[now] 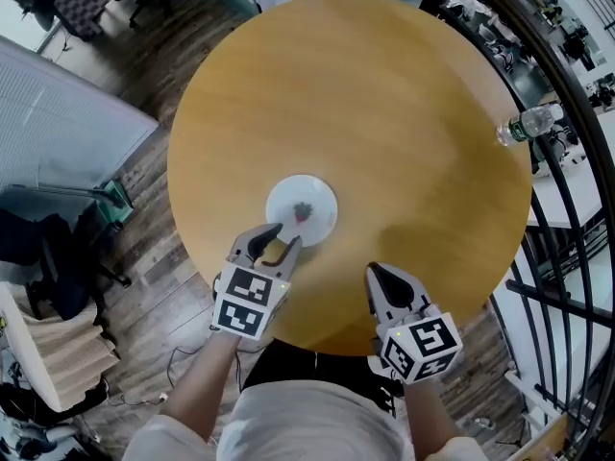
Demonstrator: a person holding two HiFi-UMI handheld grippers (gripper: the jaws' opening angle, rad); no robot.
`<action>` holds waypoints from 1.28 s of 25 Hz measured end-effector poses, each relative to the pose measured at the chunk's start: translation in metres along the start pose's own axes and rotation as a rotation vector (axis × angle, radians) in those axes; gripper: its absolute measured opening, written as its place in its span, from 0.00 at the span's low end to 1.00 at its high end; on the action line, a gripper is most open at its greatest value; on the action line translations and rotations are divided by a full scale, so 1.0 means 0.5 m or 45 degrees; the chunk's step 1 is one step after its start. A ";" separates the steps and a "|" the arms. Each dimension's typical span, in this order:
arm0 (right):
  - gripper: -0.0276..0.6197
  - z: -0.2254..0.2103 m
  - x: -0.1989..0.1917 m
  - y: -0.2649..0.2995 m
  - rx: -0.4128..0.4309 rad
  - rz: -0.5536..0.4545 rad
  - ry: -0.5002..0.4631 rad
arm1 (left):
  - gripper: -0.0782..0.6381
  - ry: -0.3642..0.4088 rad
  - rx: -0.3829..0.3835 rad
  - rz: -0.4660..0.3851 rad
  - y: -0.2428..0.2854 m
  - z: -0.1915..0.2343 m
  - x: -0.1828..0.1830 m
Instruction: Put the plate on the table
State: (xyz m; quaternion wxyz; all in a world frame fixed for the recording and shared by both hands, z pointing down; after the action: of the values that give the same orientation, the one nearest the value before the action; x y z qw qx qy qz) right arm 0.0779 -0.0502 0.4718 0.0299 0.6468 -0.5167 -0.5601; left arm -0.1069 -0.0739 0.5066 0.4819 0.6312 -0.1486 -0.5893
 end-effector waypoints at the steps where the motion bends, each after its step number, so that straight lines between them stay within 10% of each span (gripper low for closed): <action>1: 0.08 0.010 0.003 -0.011 0.000 -0.005 -0.014 | 0.31 -0.005 0.011 -0.027 -0.026 -0.006 0.002; 20: 0.08 0.165 0.070 -0.171 0.019 -0.114 -0.206 | 0.14 -0.215 0.055 -0.354 -0.336 -0.145 -0.045; 32: 0.08 0.205 0.092 -0.205 0.012 -0.129 -0.261 | 0.14 -0.147 0.083 -0.405 -0.391 -0.149 -0.024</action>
State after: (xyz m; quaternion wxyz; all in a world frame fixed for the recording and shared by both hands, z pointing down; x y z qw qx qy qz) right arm 0.0581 0.0206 0.3387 -0.0546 0.6115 -0.4865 -0.6217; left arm -0.1182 0.0638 0.3487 0.3525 0.6272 -0.0934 -0.6882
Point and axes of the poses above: the fingertips, and each gripper's own axes: y forward along the fingers, z to its left, x out of its top, the point moved 5 cm from there along -y, backward along the fingers, and after that the axes turned 5 degrees about z, right-handed, at the moved point
